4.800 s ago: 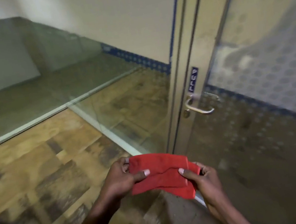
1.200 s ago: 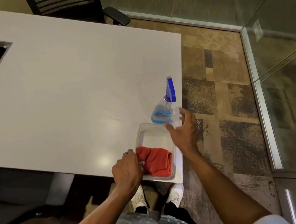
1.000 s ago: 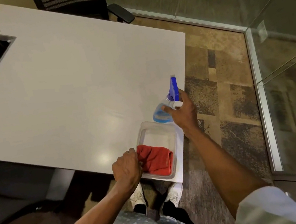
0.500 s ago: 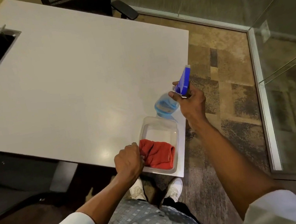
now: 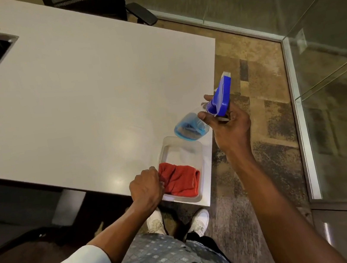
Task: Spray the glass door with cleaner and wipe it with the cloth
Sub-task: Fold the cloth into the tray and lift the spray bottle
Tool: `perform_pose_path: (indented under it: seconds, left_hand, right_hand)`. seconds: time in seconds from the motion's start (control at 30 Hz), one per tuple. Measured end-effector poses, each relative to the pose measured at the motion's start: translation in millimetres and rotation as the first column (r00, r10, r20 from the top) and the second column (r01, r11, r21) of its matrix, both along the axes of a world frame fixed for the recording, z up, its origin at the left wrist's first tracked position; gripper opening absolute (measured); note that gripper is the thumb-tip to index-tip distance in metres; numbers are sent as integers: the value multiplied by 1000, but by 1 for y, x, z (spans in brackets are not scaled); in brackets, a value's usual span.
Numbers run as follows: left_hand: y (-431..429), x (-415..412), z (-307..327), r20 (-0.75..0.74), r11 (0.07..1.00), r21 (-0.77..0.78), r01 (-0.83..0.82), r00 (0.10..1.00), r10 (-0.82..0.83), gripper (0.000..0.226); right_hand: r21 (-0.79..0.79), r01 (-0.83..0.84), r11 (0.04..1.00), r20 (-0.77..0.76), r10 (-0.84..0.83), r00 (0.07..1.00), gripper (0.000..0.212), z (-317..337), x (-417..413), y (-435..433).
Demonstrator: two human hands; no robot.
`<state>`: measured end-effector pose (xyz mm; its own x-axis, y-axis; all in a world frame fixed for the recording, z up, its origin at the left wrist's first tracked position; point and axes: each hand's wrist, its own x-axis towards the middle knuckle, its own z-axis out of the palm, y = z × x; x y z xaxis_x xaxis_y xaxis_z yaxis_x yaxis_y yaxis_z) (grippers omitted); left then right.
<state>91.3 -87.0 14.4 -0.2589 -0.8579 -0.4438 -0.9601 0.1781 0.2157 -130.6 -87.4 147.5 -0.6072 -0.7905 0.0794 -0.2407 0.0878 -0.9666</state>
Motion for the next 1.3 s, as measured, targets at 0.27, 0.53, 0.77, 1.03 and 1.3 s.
perform_pose_path:
  seconds: [0.27,0.53,0.77,1.03,1.3]
  left_hand:
    - [2,1,-3,-6,1000,9,-10,1000,10,25]
    - [1,1,-4,-10,1000,4,-12,1000,12,24]
    - [1,-1,-1,4,1000,13,-8,1000,8,26]
    - [1,0,-5,10,1000,4,5,1000,-6,25]
    - [3,5,-1,16,997,-34,69,998,-69,25]
  right_hand:
    - [118,-75,990,-46,81,996,39,-41,16,17]
    - [220,-100,970,-117,128,985,46,-88,26,26]
    - [247,-82,966,-136,118,984,46,-93,30,26]
    - [364,-65,929,-209,149,967,44,-99,28,25]
    - [441,-13,897,-325,173,930,43,-106,25,20]
